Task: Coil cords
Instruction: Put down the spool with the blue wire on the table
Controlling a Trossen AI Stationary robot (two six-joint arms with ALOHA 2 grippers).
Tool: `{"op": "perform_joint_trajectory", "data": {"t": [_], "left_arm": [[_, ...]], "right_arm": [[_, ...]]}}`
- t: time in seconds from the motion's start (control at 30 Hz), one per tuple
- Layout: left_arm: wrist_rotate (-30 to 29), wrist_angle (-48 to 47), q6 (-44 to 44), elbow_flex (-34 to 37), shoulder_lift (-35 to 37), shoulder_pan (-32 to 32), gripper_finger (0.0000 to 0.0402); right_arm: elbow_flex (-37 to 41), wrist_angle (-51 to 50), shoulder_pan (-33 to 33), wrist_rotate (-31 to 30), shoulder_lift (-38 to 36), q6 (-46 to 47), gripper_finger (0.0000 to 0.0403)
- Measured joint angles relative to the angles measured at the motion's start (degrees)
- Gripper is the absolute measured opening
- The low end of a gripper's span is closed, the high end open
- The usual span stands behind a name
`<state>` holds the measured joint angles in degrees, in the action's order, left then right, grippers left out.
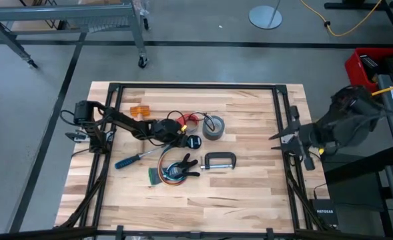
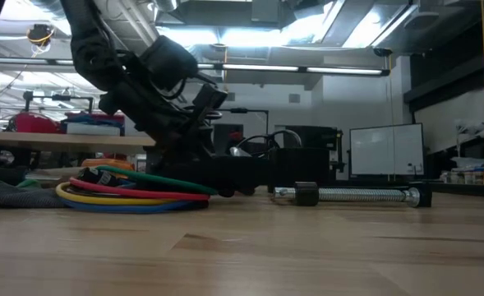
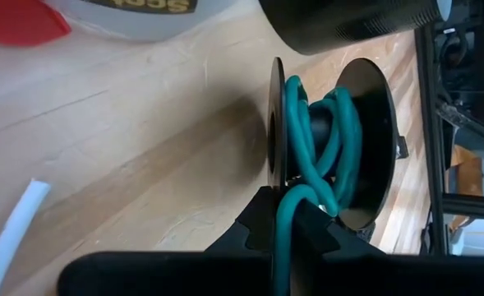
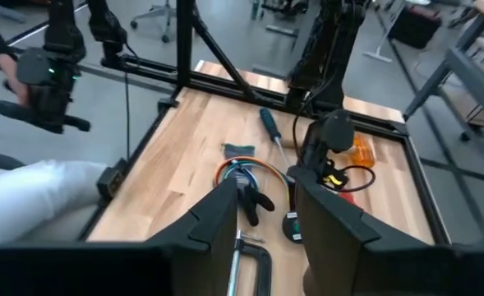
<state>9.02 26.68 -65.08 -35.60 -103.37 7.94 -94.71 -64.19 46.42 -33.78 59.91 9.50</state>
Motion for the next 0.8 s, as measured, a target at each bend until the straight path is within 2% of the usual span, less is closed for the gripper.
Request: {"op": "perform_joint_trajectory", "data": {"t": [0.2, 0.37, 0.5, 0.67, 0.8], "left_arm": [[0.4, -0.6, 0.6, -0.5, -0.1, 0.0, 0.0000], [0.8, -1.5, -0.5, -0.6, -0.1, 0.0, 0.0000], [1.0, -1.5, -0.9, -0.6, -0.1, 0.0, 0.0000], [1.1, -1.5, -2.4, -0.6, -0.1, 0.1, 0.0000], [1.7, -1.6, -2.9, -0.6, -0.1, 0.1, 0.0000]], "right_arm": [[22.1, 15.4, 3.6, -4.2, -11.1, 0.1, 0.0129], [42.4, 36.2, 3.9, -4.8, -21.8, -4.5, 0.0129], [58.1, 56.3, 3.7, -5.0, -29.0, -12.6, 0.0129], [74.7, 80.0, 0.2, -5.0, -34.2, -19.5, 0.0129], [83.7, 93.3, -5.3, -5.0, -35.7, -20.7, 0.0129]]}}
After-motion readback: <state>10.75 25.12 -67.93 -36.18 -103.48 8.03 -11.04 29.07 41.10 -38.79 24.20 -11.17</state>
